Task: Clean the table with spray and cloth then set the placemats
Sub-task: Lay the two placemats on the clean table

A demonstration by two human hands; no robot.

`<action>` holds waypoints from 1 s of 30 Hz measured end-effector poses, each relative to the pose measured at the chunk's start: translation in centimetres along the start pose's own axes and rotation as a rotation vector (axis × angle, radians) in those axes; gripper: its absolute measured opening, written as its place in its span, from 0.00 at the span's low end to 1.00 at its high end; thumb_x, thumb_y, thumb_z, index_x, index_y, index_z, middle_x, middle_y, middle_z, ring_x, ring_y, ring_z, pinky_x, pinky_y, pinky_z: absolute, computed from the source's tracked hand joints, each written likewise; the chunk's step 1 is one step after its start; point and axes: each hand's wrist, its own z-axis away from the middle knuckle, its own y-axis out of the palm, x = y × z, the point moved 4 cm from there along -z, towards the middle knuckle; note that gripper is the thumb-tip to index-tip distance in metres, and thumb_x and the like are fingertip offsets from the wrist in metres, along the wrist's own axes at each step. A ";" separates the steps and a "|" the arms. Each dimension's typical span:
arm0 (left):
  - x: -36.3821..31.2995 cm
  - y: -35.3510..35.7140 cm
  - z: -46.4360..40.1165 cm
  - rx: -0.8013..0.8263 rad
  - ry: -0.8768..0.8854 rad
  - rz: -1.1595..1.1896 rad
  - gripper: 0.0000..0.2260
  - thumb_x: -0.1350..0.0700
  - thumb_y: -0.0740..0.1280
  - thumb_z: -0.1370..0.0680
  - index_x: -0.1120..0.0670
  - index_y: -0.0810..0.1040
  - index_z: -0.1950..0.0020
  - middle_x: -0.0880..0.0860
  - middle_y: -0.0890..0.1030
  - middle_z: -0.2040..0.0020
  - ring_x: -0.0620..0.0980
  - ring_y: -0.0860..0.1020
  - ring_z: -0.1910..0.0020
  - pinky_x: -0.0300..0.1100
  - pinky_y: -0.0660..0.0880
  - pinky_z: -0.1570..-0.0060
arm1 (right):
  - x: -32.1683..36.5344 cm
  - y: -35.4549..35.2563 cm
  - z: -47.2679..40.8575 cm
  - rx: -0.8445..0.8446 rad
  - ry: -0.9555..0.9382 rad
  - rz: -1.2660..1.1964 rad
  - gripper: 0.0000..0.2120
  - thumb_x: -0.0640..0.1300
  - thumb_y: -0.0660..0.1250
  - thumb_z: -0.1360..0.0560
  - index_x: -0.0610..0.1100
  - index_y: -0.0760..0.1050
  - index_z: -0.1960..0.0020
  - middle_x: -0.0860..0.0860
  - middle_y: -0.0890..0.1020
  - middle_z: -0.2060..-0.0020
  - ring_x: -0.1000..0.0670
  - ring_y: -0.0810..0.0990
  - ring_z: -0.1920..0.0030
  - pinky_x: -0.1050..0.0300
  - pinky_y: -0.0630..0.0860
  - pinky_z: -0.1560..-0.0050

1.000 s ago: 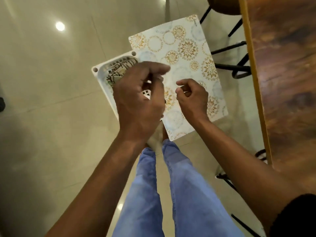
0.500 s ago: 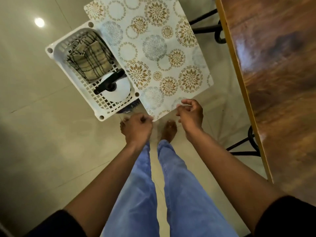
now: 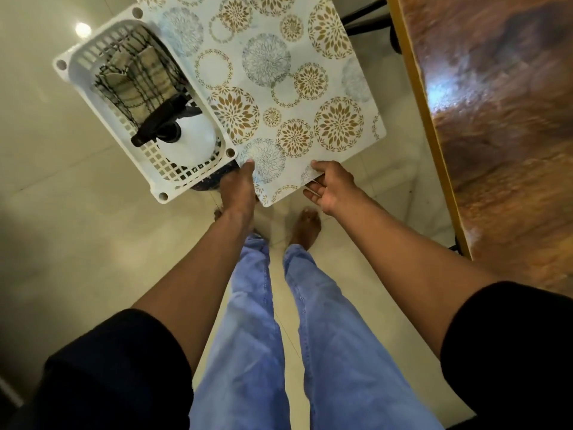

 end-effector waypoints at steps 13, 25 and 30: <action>-1.7 0.8 1.9 -0.040 0.067 -0.182 0.04 0.53 0.69 0.17 0.47 0.82 0.52 0.44 0.84 0.57 0.57 0.85 0.49 0.59 0.81 0.38 | -0.5 -0.6 0.0 0.032 -0.079 -0.096 0.14 0.35 0.71 0.20 0.40 0.78 0.35 0.42 0.87 0.46 0.41 0.87 0.46 0.47 0.86 0.54; -0.8 1.5 0.0 0.045 0.155 -0.219 0.08 0.44 0.70 0.26 0.48 0.80 0.59 0.54 0.81 0.58 0.53 0.79 0.56 0.65 0.81 0.45 | -0.4 -2.1 0.1 -0.010 -0.116 -0.143 0.11 0.34 0.70 0.20 0.42 0.77 0.38 0.41 0.87 0.47 0.40 0.87 0.48 0.48 0.85 0.56; -3.7 2.1 4.3 0.048 0.295 -0.219 0.04 0.56 0.68 0.16 0.51 0.83 0.47 0.45 0.82 0.62 0.48 0.78 0.62 0.46 0.75 0.56 | 0.0 -2.1 0.9 0.022 -0.128 -0.189 0.14 0.33 0.69 0.20 0.42 0.77 0.36 0.41 0.86 0.45 0.42 0.87 0.50 0.47 0.86 0.54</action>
